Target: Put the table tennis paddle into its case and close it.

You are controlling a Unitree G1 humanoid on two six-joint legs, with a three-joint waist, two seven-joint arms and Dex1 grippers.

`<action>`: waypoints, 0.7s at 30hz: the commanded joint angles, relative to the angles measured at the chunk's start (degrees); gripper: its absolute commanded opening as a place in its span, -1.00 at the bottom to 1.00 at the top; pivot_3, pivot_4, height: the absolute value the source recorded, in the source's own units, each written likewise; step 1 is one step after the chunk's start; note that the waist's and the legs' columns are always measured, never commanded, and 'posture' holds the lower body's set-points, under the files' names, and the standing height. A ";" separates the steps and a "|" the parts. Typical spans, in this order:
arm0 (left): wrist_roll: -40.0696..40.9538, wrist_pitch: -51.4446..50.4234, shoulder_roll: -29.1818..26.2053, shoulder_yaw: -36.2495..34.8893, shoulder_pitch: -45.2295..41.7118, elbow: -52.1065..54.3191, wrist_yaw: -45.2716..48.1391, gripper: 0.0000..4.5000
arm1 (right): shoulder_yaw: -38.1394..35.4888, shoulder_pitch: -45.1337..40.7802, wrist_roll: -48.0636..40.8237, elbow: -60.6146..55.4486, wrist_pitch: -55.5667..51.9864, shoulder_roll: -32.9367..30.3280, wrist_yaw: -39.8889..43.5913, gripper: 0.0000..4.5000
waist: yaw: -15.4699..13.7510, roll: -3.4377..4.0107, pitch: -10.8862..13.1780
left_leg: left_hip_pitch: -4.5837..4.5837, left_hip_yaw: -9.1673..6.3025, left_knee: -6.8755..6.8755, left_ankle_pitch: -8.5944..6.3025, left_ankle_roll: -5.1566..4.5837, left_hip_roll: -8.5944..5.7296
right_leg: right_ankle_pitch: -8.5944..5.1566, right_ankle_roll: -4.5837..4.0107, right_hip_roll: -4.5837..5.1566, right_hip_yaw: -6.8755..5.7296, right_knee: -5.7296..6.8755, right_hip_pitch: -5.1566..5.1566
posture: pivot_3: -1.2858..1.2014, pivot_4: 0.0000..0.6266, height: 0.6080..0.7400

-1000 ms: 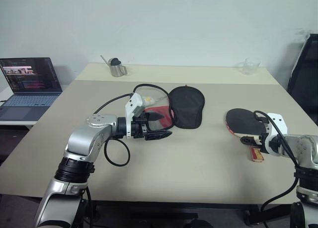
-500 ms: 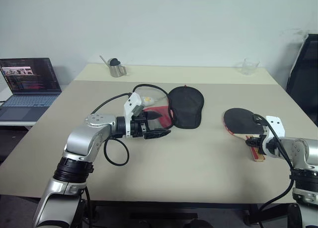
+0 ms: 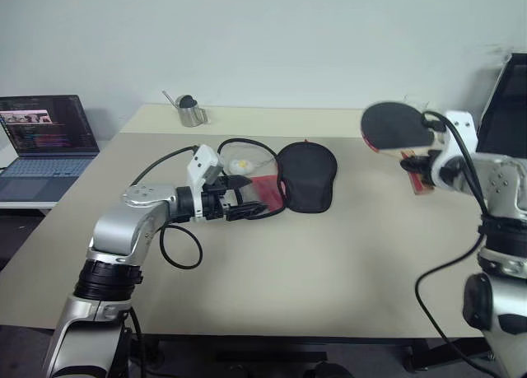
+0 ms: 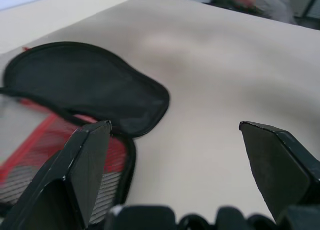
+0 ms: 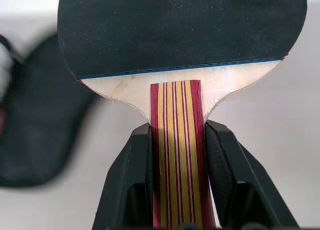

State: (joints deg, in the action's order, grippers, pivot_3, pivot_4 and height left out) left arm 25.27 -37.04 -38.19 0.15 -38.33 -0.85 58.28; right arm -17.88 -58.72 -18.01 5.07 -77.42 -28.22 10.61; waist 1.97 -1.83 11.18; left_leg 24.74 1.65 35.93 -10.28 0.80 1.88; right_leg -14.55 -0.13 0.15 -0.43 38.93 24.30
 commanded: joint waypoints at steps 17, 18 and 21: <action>4.24 -6.03 -4.70 -7.96 11.54 14.75 -5.89 1.00 | -0.46 -17.91 3.25 40.57 35.59 26.34 -17.54 -0.52 | -0.10 0.00 0.01 | 0.13 0.02 -0.03 0.00 0.00 0.24 | 0.04 -0.06 0.11 -0.03 -0.04 0.08 | 0.03 -0.52 1.00; 4.42 -6.52 -4.96 -8.31 12.33 15.64 -6.41 1.00 | -0.13 -17.96 3.58 41.88 36.09 26.89 -18.04 -0.52 | -0.10 0.00 0.01 | 0.13 0.01 -0.03 0.00 0.00 0.26 | 0.04 -0.06 0.11 -0.02 -0.03 0.08 | 0.03 -0.52 1.00; 5.14 -7.68 -5.26 -9.26 13.84 17.61 -7.82 1.00 | 0.25 -17.71 3.65 44.56 37.94 28.12 -18.31 -0.52 | -0.13 0.00 0.01 | 0.11 -0.01 -0.03 0.00 0.00 0.30 | 0.04 -0.06 0.10 -0.04 -0.02 0.08 | 0.03 -0.52 1.00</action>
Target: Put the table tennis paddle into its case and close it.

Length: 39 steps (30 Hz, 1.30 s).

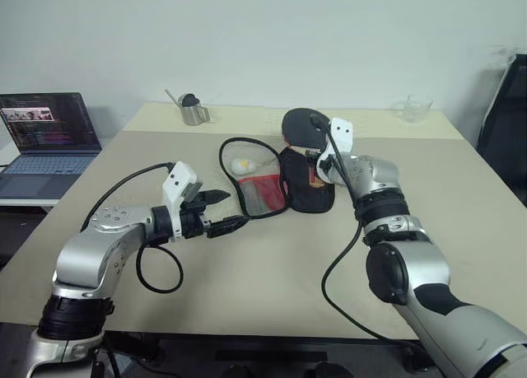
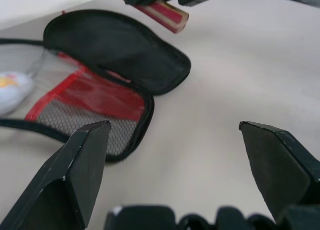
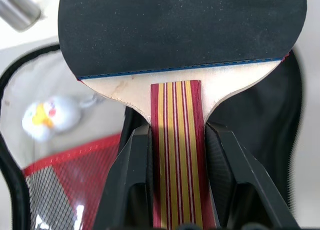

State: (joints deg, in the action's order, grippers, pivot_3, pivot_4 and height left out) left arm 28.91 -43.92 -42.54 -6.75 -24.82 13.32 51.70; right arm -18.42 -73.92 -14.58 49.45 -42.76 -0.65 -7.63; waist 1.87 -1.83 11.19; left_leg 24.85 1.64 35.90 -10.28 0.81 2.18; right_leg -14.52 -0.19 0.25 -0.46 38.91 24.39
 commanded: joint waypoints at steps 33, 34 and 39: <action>8.62 -8.32 -4.20 -8.50 7.35 15.44 -9.66 1.00 | 1.44 -3.32 2.84 21.50 24.10 3.57 -0.46 -0.52 | 0.00 0.00 0.00 | -0.03 0.01 0.01 0.00 0.01 0.13 | 0.02 -0.06 -0.11 -0.01 -0.01 0.00 | 0.03 -0.52 1.00; 8.77 -8.42 -4.21 -8.55 7.47 15.66 -9.83 1.00 | 1.49 -3.26 2.93 21.56 24.18 3.62 -0.38 -0.52 | 0.00 0.00 0.00 | -0.03 0.00 0.01 0.00 0.01 0.13 | 0.02 -0.07 -0.10 0.00 -0.01 0.00 | 0.03 -0.52 1.00; 9.40 -8.49 -4.36 -8.48 7.92 16.06 -10.59 1.00 | 2.13 -3.25 3.54 21.58 24.56 3.51 -0.04 -0.52 | 0.00 0.00 0.00 | -0.03 0.01 0.01 0.00 0.01 0.13 | 0.02 -0.07 -0.10 0.00 -0.01 0.00 | 0.03 -0.52 1.00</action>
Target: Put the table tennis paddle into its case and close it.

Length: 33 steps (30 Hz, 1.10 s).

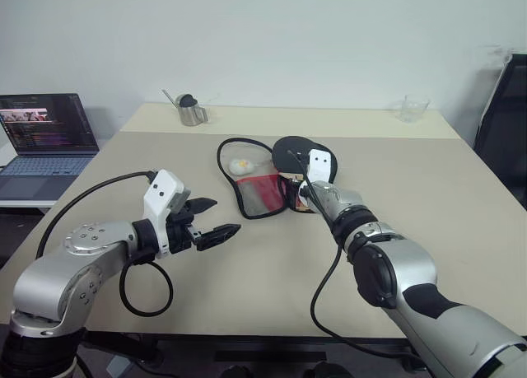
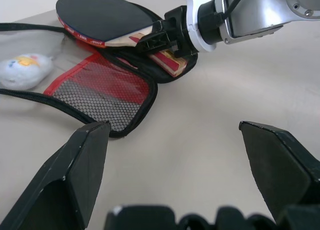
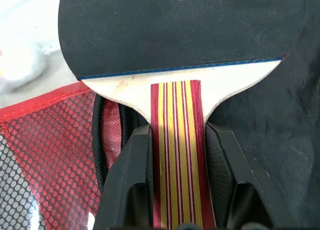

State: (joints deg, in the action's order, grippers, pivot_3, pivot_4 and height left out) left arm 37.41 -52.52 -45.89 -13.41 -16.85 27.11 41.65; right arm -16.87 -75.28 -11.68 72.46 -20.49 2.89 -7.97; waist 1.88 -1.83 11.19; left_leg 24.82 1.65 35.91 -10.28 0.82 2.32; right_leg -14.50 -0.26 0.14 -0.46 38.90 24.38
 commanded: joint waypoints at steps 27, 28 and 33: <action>1.31 0.38 -1.57 -0.58 -0.35 1.89 -0.78 1.00 | 1.18 -1.52 2.74 -1.06 3.37 -0.86 -2.53 -0.52 | 0.00 0.00 0.00 | 0.00 0.00 0.00 0.00 0.00 0.00 | 0.00 -0.01 0.00 0.00 -0.01 0.00 | 0.03 -0.52 1.00; 1.32 0.36 -1.61 -0.62 -0.30 1.93 -0.82 1.00 | 1.34 -1.51 2.98 -1.04 3.43 -0.85 -2.66 -0.52 | 0.00 0.00 0.00 | 0.00 0.00 0.00 0.00 0.00 0.00 | 0.00 -0.01 0.00 0.00 -0.01 0.00 | 0.03 -0.52 1.00; 1.70 0.14 -1.83 -0.98 0.02 2.40 -1.12 1.00 | 0.78 -0.94 2.72 -0.70 3.37 -0.80 -2.87 -0.18 | 0.00 0.00 0.00 | 0.00 -0.01 0.00 0.00 0.00 0.00 | 0.00 -0.01 0.00 0.00 -0.01 0.00 | 0.03 -0.52 1.00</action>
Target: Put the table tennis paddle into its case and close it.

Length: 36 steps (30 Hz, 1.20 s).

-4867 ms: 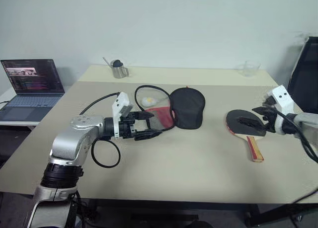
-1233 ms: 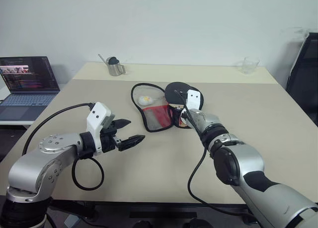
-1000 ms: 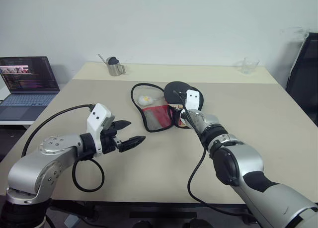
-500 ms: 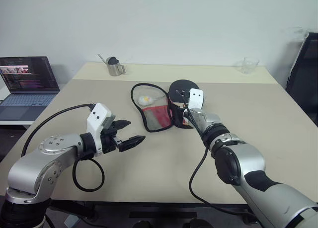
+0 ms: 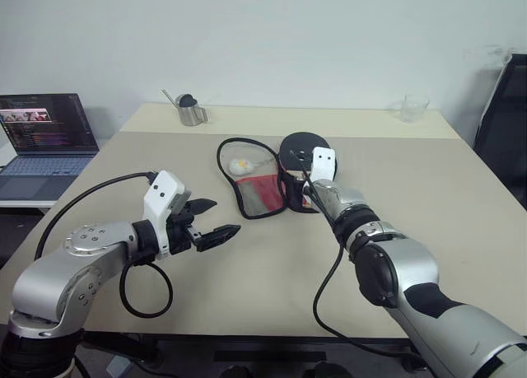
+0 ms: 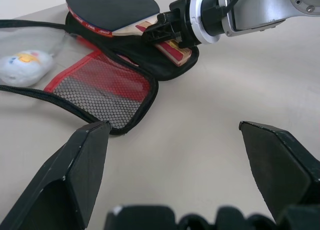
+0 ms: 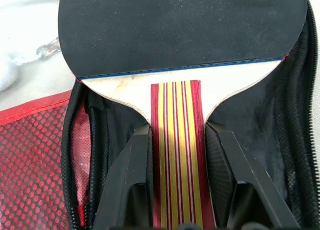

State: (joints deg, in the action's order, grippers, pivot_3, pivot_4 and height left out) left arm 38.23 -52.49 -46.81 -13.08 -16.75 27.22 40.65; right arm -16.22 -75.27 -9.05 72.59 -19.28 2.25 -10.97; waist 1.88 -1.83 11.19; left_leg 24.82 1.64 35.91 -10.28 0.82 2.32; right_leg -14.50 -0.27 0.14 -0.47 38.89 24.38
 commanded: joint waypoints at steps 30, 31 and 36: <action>-1.49 1.81 0.24 -1.18 0.03 -1.39 -3.56 1.00 | 3.10 -2.73 -1.06 -14.06 -11.93 -8.95 15.22 0.99 | -0.30 0.00 0.00 | -0.01 0.00 -0.03 0.00 0.00 0.01 | 0.01 -0.02 0.00 -0.03 -0.08 -0.02 | 0.03 -0.52 1.00; -1.38 1.92 0.15 -0.94 0.29 -1.12 -3.16 1.00 | 3.42 -1.70 -0.95 -15.71 -13.59 -10.43 15.80 0.99 | -0.34 -0.01 0.00 | -0.01 0.00 -0.02 0.00 0.00 0.01 | 0.01 -0.02 0.01 -0.03 -0.09 -0.03 | 0.03 -0.52 1.00; -1.22 2.93 -0.63 0.11 1.40 -1.03 0.05 1.00 | 4.09 4.39 -0.51 -21.22 -20.66 -16.82 15.89 0.99 | -0.24 -0.02 -0.01 | -0.02 0.01 -0.02 0.00 0.00 -0.01 | 0.01 -0.02 0.04 -0.02 -0.11 -0.07 | 0.03 -0.52 1.00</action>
State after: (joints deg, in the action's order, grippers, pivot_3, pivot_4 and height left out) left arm 36.66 -51.17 -46.59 -12.95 -15.03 24.45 39.55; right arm -12.29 -71.64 -9.91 54.00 -38.16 -13.71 4.67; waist 1.64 -1.85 11.18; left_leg 24.79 1.65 35.90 -10.29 0.82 2.32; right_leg -14.49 -0.30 0.17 -0.49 38.79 24.32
